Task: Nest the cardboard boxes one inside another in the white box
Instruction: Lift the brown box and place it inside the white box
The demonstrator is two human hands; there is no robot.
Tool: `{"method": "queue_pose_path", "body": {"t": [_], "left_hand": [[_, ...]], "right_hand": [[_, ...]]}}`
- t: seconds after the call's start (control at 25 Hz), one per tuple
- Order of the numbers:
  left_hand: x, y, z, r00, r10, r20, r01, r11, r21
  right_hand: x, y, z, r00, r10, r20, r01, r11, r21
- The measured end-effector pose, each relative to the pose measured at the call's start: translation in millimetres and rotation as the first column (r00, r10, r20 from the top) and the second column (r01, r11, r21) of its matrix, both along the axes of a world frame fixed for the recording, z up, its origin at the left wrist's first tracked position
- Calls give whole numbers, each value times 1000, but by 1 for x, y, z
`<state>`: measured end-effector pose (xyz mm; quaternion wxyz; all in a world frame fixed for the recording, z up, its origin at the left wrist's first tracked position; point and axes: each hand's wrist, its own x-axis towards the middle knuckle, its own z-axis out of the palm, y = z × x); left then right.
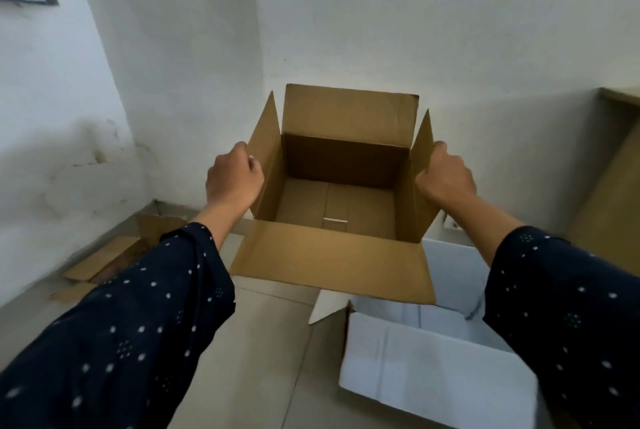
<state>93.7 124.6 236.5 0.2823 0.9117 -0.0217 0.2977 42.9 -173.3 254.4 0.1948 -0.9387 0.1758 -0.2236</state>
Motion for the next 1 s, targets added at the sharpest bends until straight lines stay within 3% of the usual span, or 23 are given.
{"method": "queue_pose_path", "body": {"t": [0.2, 0.4, 0.68, 0.88, 1.0], "left_hand": [[-19, -96, -24, 982, -160, -97, 159, 987, -19], [-14, -165, -96, 937, -235, -257, 239, 971, -17], [24, -193, -206, 847, -225, -481, 246, 969, -21], [50, -193, -259, 809, -170, -563, 210, 978, 7], [55, -196, -280, 798, -199, -569, 226, 974, -24]], "right_hand": [[-46, -84, -6, 991, -111, -74, 103, 989, -107], [-60, -150, -71, 967, -202, -157, 193, 979, -70], [-35, -202, -195, 914, -226, -338, 243, 970, 9], [-20, -228, -269, 853, -282, -438, 309, 951, -11], [-19, -235, -298, 829, -329, -453, 317, 943, -106]]}}
